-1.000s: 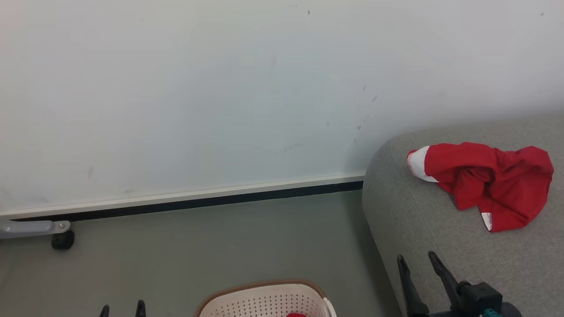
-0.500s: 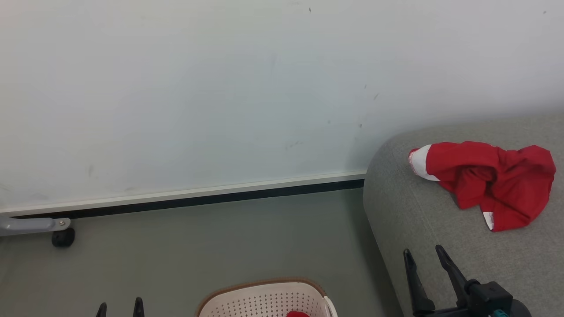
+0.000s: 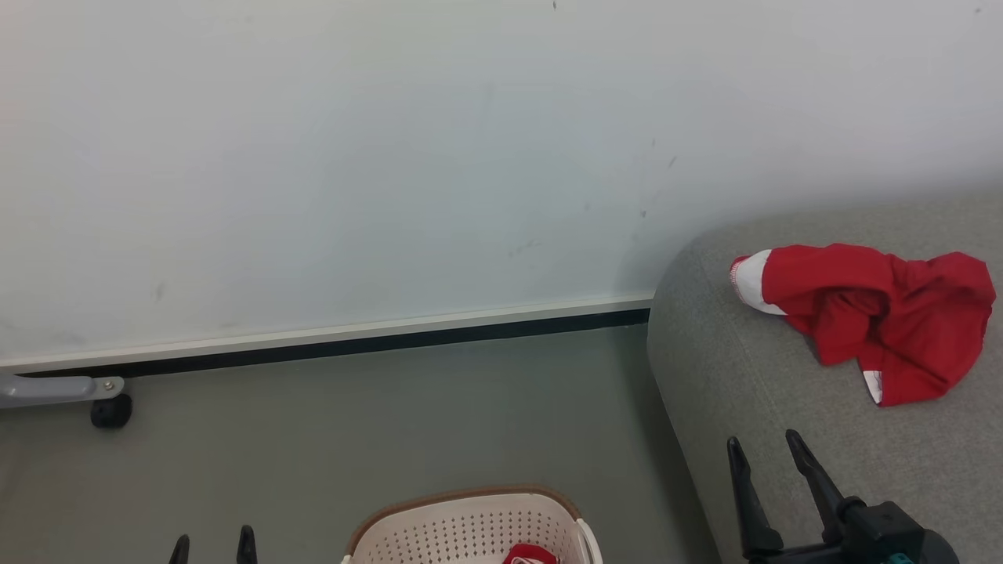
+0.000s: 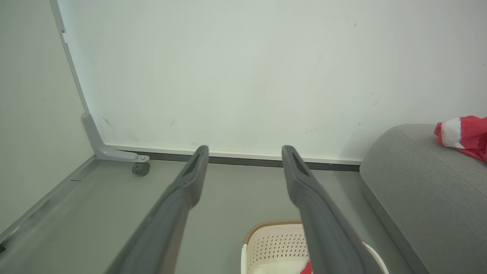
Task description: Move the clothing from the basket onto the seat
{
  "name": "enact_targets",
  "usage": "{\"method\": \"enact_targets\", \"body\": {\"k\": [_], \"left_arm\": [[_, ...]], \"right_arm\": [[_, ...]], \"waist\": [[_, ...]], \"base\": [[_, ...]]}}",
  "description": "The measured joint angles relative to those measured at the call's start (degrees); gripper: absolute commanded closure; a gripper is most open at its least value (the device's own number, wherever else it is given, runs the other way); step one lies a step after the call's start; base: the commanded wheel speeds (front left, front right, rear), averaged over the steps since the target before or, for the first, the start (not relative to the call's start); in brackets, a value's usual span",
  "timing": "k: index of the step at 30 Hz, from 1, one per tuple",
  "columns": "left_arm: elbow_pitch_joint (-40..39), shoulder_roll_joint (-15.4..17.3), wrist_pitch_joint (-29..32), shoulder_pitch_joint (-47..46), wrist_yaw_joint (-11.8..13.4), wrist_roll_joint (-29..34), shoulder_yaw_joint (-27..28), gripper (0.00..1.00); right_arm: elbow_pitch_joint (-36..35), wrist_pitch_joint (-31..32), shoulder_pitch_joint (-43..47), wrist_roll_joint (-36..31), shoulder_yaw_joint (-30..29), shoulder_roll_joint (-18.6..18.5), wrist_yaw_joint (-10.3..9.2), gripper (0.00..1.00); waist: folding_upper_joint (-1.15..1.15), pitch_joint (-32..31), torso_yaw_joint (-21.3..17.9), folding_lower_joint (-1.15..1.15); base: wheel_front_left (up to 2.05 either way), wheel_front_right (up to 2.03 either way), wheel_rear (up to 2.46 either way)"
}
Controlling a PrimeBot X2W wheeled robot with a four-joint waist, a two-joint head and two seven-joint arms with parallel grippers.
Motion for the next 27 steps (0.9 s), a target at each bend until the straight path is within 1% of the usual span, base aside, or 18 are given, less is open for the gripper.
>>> {"method": "enact_targets", "body": {"k": [5,13,21,24,27], "left_arm": [[-0.12,0.0,0.0,0.07,-0.16,0.31,-0.31,0.0],[1.07,0.34,0.02,-2.67,-2.14,1.97,-3.13,0.0],[4.85,-0.83,1.89,-9.06,-3.81,3.18,-7.54,0.0],[6.76,-1.07,3.01,-11.2,-5.19,4.08,-9.54,0.0],[8.73,-1.62,3.94,-13.24,-6.01,5.1,-10.99,0.0]], "right_arm": [[-0.84,0.0,0.16,-0.46,-0.78,-0.03,0.0,0.0],[-2.45,0.0,-1.32,-0.89,-3.43,-0.91,0.0,0.0],[-4.45,-0.01,-6.3,-1.64,-6.04,-1.94,-0.01,0.0],[-4.94,-0.01,-9.27,-1.69,-7.17,-2.21,-0.01,0.0],[-5.56,0.0,-12.5,-2.02,-7.98,-2.91,-0.01,0.0]], "waist": [[0.0,1.3,0.0,0.0],[0.01,5.03,-0.07,0.0],[0.01,10.4,-0.2,0.01],[0.01,12.55,-0.33,0.01],[0.01,14.76,-0.54,0.01]], "base": [[0.0,0.0,0.0],[0.0,0.0,0.0],[0.0,0.0,0.0],[0.0,0.0,0.0],[0.0,0.0,0.0]]}}
